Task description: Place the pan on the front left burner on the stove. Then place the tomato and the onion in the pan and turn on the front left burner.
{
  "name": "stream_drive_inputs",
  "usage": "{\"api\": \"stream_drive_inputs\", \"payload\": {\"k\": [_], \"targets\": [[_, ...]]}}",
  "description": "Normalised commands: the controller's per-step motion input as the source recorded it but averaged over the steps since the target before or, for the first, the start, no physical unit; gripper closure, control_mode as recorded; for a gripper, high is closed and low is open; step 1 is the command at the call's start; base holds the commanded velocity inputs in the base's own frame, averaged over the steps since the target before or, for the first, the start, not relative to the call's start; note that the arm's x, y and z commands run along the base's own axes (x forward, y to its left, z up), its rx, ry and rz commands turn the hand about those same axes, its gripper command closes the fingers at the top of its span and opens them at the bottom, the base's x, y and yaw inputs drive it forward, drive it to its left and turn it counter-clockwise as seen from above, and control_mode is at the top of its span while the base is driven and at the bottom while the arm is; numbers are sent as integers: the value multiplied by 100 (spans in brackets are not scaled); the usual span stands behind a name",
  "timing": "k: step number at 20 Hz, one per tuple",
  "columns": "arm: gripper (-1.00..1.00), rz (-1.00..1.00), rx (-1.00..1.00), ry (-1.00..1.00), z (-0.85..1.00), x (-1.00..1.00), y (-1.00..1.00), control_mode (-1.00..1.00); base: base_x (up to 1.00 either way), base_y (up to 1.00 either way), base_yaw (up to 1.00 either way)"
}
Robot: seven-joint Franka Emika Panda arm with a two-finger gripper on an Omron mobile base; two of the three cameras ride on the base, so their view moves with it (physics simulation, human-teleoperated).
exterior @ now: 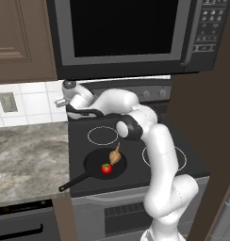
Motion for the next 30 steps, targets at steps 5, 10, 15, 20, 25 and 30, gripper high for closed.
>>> {"api": "stream_drive_inputs", "payload": {"k": [5,10,15,20,25,30], "targets": [[100,16,-4,-19,-34,38,-2,-100,0,0,0],[100,2,-1,-15,2,14,-21,-100,0,0,0],[100,0,-5,-22,9,2,-30,-100,0,0,0],[100,3,-1,-16,-3,0,-9,-100,0,0,0],[100,12,0,-10,-24,6,0,-100,0,0,0],[100,20,0,-2,-45,20,2,-100,0,0,0]]}}
